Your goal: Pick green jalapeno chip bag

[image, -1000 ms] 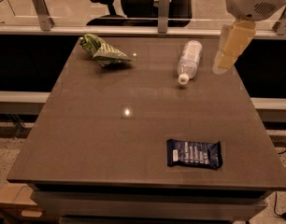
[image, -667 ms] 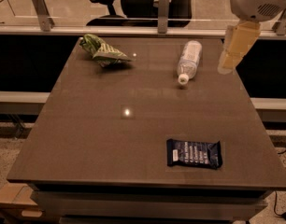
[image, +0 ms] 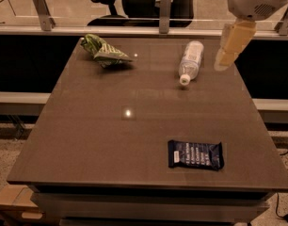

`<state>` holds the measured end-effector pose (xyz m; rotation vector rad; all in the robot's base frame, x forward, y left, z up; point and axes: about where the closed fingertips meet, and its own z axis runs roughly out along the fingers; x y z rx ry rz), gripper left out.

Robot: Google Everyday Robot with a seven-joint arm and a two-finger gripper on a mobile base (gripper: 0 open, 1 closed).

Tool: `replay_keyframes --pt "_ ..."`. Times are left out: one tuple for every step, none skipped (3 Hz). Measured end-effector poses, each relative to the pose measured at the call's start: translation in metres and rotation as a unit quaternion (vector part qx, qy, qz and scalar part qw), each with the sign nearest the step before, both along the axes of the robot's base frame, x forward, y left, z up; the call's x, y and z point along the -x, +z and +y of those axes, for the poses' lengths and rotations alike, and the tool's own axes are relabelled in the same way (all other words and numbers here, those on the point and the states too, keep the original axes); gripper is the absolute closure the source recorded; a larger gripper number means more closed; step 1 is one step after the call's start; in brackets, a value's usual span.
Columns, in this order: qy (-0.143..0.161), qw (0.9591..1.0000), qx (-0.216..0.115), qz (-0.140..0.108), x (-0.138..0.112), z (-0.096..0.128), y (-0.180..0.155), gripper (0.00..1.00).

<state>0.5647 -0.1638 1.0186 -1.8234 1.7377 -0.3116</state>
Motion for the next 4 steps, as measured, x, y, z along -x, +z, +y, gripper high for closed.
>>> replay_keyframes --pt "0.036 0.999 -0.007 -0.026 -0.028 0.018 -0.001 0.0" --pt "0.078 0.9961 -0.016 -0.037 -0.051 0.046 -0.002 0.0" --pt "0.126 0.9912 -0.023 -0.033 -0.067 0.08 -0.006 0.0" --pt "0.165 0.9858 -0.024 -0.019 -0.079 0.111 -0.01 0.0"
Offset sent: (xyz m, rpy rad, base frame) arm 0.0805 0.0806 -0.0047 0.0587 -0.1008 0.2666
